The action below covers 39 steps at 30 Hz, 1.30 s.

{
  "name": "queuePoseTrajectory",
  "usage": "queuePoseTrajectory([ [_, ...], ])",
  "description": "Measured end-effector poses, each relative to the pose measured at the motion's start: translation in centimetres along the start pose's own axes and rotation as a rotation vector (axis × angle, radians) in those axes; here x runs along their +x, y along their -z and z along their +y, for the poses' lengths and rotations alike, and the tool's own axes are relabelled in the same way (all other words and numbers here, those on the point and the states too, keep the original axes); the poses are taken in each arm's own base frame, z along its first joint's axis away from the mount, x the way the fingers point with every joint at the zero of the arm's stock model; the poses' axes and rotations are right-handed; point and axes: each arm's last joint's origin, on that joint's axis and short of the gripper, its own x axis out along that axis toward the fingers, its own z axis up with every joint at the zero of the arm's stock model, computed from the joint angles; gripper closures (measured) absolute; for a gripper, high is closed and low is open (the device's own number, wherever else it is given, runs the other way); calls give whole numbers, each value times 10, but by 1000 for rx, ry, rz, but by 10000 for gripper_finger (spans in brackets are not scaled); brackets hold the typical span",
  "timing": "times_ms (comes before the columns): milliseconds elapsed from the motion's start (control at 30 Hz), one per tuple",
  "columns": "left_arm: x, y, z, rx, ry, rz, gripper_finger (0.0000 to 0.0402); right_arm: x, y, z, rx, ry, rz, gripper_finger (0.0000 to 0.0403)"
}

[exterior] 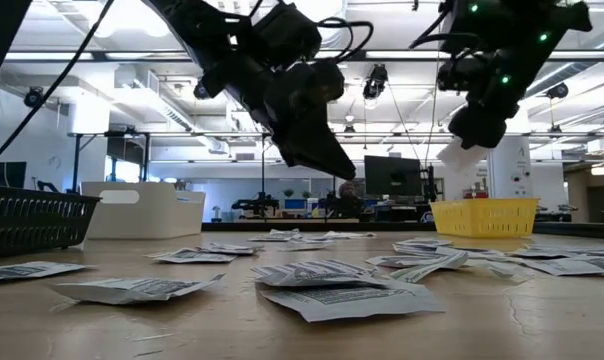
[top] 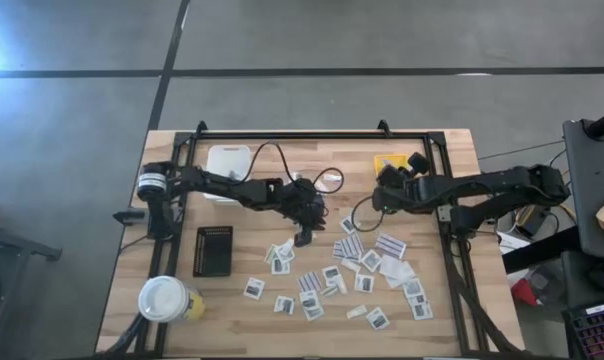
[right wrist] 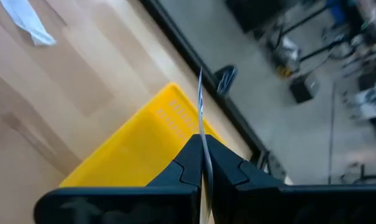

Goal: Pick & Place First Aid Supplies
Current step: Put the blue bandage pack into the yellow bin

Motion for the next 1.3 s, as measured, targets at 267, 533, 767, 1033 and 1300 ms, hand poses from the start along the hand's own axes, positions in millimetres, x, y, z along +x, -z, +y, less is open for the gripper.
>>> queuePoseTrajectory([
  [267, 1, -1, -4, 47, 7, -6, 321, 19, -2, -12, 55, -73, 136, 394],
  [533, 1, -1, -3, 47, 3, -4, 321, 28, 0, -15, 49, -52, 169, 394],
  [767, 1, -1, -3, 45, 3, -6, 321, 41, 11, -2, 25, 6, 217, 394],
  [1033, 1, -1, -3, 45, 2, -7, 321, 53, 17, 10, 1, 35, 264, 394],
  [1300, 1, -1, -3, 46, 3, -11, 321, 55, 17, 13, -3, 26, 272, 376],
])
